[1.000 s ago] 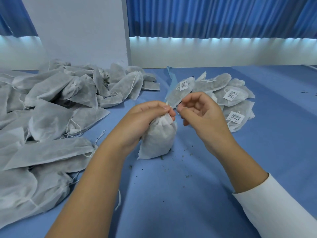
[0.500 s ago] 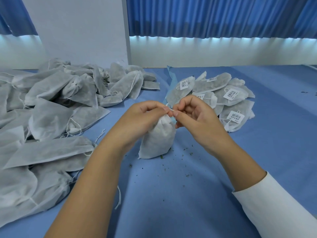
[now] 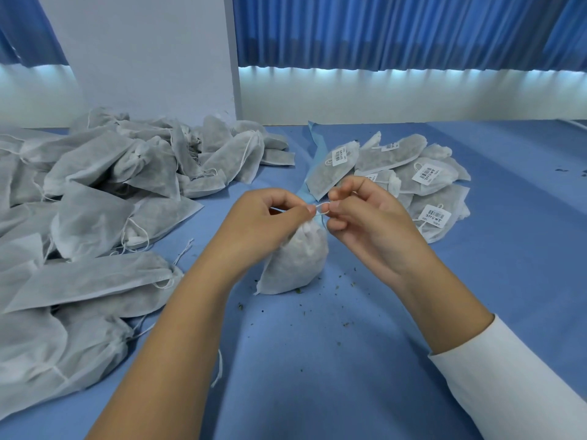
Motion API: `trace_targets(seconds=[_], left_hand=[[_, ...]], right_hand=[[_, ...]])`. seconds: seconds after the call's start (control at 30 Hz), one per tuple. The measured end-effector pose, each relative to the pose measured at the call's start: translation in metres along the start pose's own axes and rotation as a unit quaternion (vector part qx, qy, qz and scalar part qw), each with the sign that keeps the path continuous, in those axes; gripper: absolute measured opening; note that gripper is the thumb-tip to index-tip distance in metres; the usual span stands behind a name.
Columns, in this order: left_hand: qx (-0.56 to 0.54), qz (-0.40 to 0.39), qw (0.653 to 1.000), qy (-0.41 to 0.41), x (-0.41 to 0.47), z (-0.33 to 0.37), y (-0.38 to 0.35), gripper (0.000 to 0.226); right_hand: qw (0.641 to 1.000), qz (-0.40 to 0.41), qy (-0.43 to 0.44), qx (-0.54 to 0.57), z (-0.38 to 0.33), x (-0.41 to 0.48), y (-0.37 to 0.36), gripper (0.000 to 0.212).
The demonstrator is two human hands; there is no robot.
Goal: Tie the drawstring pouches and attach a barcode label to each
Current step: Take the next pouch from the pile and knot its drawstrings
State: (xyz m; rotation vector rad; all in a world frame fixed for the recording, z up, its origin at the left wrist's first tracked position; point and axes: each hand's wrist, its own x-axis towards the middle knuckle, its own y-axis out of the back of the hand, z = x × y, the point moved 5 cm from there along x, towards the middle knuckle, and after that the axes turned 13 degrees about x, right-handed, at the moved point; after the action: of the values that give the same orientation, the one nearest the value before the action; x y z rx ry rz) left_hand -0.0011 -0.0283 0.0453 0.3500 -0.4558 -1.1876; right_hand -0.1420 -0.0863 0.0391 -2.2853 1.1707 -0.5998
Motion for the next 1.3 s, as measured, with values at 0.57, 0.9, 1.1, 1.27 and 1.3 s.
trace_targets(seconds=[0.57,0.9,1.1,1.27,1.3], left_hand=[[0.041,-0.011,0.999,-0.009,-0.0004,-0.0004,0.0023,0.014],[-0.047,-0.045,0.996,0.058,-0.0016,-0.0027,-0.0005,0.016],[-0.097,-0.039,0.991,0.081,-0.0038,-0.0003,-0.0009,0.012],[-0.107,-0.026,0.99,0.091,-0.0035,-0.0011,-0.0007,0.009],[-0.111,-0.025,0.989,0.091,-0.0034,-0.0013,-0.0003,0.009]], right_hand=[[0.936,0.006,0.019,-0.353,-0.0046,-0.0012,0.0038,0.009],[0.979,-0.002,-0.001,-0.205,-0.0021,-0.0015,0.0031,0.02],[0.979,0.023,0.04,-0.197,-0.0017,-0.001,0.0053,0.01],[0.975,0.013,0.055,-0.214,-0.0014,-0.0017,0.0036,0.013],[0.975,0.014,0.059,-0.214,-0.0017,-0.0019,0.0036,0.011]])
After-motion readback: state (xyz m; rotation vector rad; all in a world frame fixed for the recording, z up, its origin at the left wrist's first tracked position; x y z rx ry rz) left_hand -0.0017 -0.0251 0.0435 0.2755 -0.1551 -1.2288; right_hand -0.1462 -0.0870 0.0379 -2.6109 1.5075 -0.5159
